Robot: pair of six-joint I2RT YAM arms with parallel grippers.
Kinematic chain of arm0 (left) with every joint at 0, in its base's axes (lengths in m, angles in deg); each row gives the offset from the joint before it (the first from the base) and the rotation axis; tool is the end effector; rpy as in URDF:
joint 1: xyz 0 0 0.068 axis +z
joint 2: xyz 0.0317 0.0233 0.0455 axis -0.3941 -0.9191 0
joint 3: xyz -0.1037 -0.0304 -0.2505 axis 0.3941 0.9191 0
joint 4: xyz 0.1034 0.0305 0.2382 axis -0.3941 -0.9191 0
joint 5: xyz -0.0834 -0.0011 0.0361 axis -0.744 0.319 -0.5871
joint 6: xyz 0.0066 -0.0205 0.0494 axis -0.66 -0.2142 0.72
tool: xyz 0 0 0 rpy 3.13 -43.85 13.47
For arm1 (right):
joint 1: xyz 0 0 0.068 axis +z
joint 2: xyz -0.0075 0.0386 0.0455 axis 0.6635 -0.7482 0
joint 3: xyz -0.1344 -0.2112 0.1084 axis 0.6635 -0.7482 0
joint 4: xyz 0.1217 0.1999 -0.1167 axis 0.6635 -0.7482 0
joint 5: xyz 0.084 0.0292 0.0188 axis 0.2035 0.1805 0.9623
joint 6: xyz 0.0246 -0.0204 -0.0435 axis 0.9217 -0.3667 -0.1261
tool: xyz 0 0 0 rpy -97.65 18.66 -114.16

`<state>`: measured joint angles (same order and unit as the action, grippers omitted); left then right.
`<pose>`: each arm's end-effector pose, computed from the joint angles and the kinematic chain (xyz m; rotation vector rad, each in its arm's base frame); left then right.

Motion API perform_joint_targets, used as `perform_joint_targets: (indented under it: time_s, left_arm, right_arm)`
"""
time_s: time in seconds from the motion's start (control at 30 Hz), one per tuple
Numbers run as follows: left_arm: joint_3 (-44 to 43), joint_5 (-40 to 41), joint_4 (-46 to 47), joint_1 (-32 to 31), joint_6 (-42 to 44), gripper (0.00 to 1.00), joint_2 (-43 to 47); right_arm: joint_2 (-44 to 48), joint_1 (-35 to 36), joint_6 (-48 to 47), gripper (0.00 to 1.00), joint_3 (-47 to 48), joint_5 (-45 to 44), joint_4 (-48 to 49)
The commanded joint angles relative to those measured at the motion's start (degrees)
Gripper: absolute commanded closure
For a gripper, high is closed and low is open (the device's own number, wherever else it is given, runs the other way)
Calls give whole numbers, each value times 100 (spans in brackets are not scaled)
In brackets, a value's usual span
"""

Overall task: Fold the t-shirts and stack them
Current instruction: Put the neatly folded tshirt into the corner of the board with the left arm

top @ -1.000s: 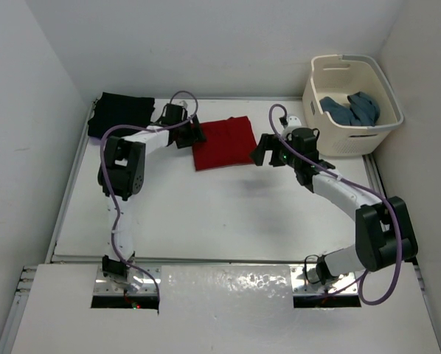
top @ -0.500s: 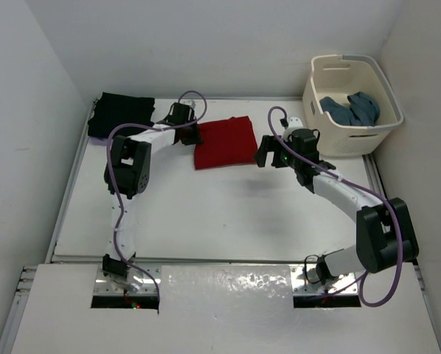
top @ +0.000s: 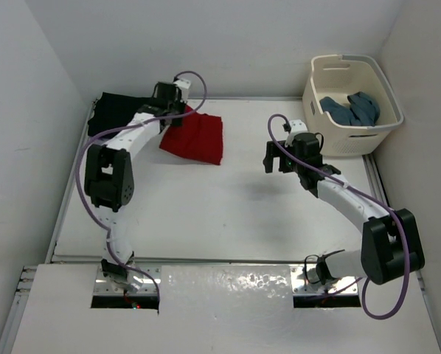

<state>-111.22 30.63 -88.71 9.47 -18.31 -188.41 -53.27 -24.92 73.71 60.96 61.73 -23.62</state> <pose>0.4606 -0.1104 0.2507 0.4479 2.2222 0.0395 0.2813 0.0836 0.2278 0.0055 2.1422 0.3301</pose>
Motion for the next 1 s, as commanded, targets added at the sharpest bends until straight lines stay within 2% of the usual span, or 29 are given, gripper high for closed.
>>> perform_joint_targets:
  time_s: [0.0,0.2,0.47,0.87,0.97]
  left_arm:
    - [-162,69,79,432,911,100,598]
    - [-602,-256,-229,907,1763,100,713]
    - [-1620,-898,-686,1417,2353,100,195]
    - [-2517,-1073,-580,1813,2450,100,-96]
    - [-2605,-1389,-581,1875,2389,100,9]
  right_arm:
    - [175,-12,-278,1,5,-401,-121]
    - [184,-12,-339,1,22,-498,-174]
    - [272,-12,-383,1,-13,-630,-165]
    - [132,-12,-401,1,48,-691,-174]
    - [96,-12,-375,1,84,-665,-174]
